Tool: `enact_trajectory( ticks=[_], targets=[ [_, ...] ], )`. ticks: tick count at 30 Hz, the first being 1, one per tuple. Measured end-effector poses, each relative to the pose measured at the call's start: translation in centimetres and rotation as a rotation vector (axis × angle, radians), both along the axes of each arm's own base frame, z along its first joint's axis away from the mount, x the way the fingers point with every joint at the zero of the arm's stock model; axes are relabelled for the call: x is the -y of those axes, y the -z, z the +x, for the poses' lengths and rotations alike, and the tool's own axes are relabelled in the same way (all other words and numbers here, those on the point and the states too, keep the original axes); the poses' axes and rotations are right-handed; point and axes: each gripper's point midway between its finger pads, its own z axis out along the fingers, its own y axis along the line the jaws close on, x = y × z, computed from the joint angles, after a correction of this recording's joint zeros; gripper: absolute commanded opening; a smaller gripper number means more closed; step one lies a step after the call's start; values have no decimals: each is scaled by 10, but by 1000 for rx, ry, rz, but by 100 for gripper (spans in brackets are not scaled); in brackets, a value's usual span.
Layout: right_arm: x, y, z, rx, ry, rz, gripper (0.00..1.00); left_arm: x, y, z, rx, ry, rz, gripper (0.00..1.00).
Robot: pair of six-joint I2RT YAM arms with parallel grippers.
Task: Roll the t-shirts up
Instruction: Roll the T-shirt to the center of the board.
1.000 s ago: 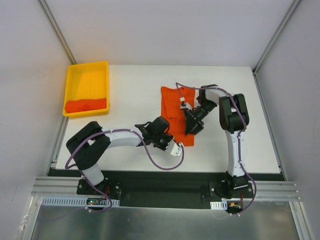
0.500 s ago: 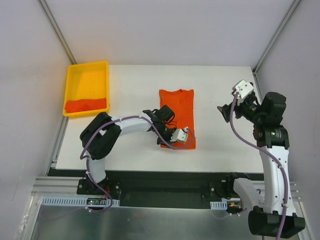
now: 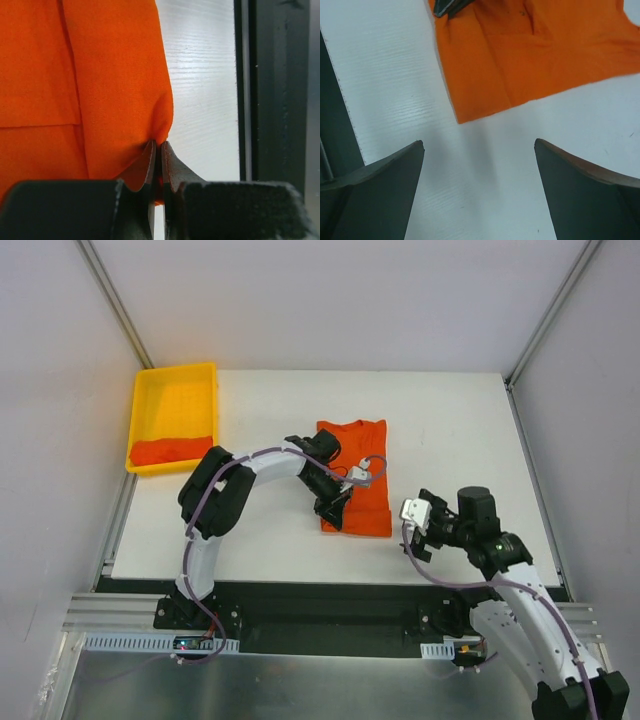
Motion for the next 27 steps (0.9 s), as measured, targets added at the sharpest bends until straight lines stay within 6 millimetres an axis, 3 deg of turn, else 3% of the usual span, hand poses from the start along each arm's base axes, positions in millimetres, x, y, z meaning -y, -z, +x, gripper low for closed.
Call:
enact_trajectory(
  ticks=[5, 9, 16, 23, 27],
  targets=[
    [-16, 30, -19, 77, -192, -59, 96, 6, -9, 0, -95, -26, -18, 0],
    [-30, 48, -22, 70, -290, -105, 96, 12, -15, 1, -137, -32, -37, 0],
    [-48, 66, -8, 85, -318, -171, 99, 12, -18, 5, -216, -61, -53, 0],
    [-59, 82, 9, 103, -282, -235, 87, 8, -28, 21, -268, -109, -96, 0],
    [-62, 88, 22, 106, -240, -264, 75, 5, -30, 28, -291, -127, -119, 0]
  ],
)
